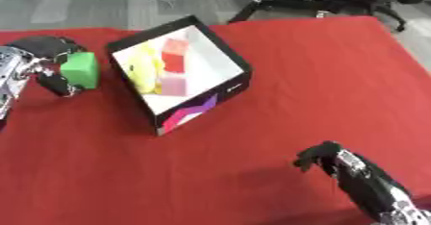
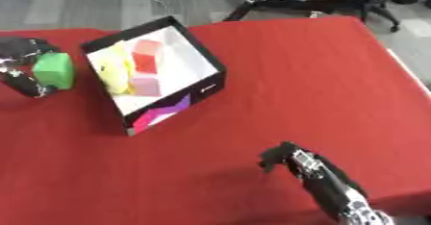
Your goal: Pick up objects on the table and place them in the box.
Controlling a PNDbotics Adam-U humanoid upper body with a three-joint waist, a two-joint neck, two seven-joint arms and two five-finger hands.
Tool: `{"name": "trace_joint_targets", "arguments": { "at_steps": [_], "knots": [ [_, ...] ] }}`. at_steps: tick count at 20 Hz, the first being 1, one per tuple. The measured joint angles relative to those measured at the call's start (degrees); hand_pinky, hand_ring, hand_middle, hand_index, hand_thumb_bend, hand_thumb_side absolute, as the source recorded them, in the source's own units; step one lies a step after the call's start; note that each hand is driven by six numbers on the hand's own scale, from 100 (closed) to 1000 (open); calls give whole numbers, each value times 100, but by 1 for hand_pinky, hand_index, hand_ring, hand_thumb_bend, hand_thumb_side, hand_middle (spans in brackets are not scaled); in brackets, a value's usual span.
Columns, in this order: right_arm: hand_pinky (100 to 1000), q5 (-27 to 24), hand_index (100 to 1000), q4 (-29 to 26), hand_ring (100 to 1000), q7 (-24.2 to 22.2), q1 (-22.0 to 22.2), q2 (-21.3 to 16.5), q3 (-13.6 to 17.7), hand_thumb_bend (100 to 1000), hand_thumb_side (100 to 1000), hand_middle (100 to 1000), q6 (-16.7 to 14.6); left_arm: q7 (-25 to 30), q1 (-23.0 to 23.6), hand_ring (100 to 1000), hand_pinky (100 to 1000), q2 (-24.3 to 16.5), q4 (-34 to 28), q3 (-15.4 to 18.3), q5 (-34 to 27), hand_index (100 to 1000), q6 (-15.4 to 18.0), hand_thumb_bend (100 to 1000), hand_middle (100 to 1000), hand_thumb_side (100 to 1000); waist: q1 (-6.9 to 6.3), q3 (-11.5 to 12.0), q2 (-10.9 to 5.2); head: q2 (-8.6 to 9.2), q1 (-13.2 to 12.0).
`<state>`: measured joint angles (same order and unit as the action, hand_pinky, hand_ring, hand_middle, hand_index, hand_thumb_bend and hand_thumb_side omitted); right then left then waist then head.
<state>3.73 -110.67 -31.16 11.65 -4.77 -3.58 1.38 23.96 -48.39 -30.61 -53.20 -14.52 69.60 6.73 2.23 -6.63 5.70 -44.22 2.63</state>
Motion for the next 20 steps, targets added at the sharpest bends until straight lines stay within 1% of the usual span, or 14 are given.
{"name": "trace_joint_targets", "arguments": {
  "at_steps": [4,5,7,8,10,12,13,14,16,18,20],
  "knots": [
    [1000,0,706,0,750,-2,-1,6,0,100,1000,512,0,-256,15,827,855,56,67,0,108,968,-113,336,871,273,0,0,8,0,2],
    [1000,0,706,0,750,-2,-2,9,0,100,1000,512,0,-296,19,801,840,65,90,0,134,949,-128,328,842,235,0,0,9,0,2],
    [1000,0,706,0,750,-3,-2,16,0,100,1000,512,0,-358,21,784,831,84,103,0,175,933,-148,323,821,198,0,0,10,0,3],
    [1000,0,706,0,750,-6,-2,16,0,100,1000,512,2,-379,21,759,819,93,109,0,196,910,-153,320,793,172,0,1,10,0,4],
    [1000,0,706,0,750,-13,-2,17,-1,100,1000,512,3,-423,17,685,790,95,108,0,228,844,-160,306,713,162,0,1,10,0,6],
    [1000,0,706,0,750,-20,-2,23,-1,100,1000,512,-2,-511,17,589,749,96,103,1,273,761,-180,285,599,147,0,1,10,0,9],
    [1000,0,706,0,750,-21,-2,29,-1,100,1000,512,-3,-587,21,589,749,99,97,1,299,761,-201,285,599,147,0,1,10,0,11],
    [1000,0,706,0,750,-22,-2,36,-1,100,1000,512,-4,-675,31,545,729,99,91,1,316,717,-228,272,546,137,0,1,10,0,16],
    [1000,6,706,0,750,-22,-2,41,-1,100,1000,512,-4,-883,42,518,714,98,76,1,333,690,-294,261,515,128,0,1,10,0,25],
    [1000,8,706,0,750,-24,-2,42,-1,100,1000,512,-5,-1090,41,508,710,92,-8,-1,332,681,-371,260,503,119,0,1,10,0,29],
    [1000,8,706,0,750,-25,-2,42,-1,100,1000,512,-7,-1252,31,501,707,70,-132,-4,311,675,-449,238,495,112,0,1,10,0,37]
  ]
}}
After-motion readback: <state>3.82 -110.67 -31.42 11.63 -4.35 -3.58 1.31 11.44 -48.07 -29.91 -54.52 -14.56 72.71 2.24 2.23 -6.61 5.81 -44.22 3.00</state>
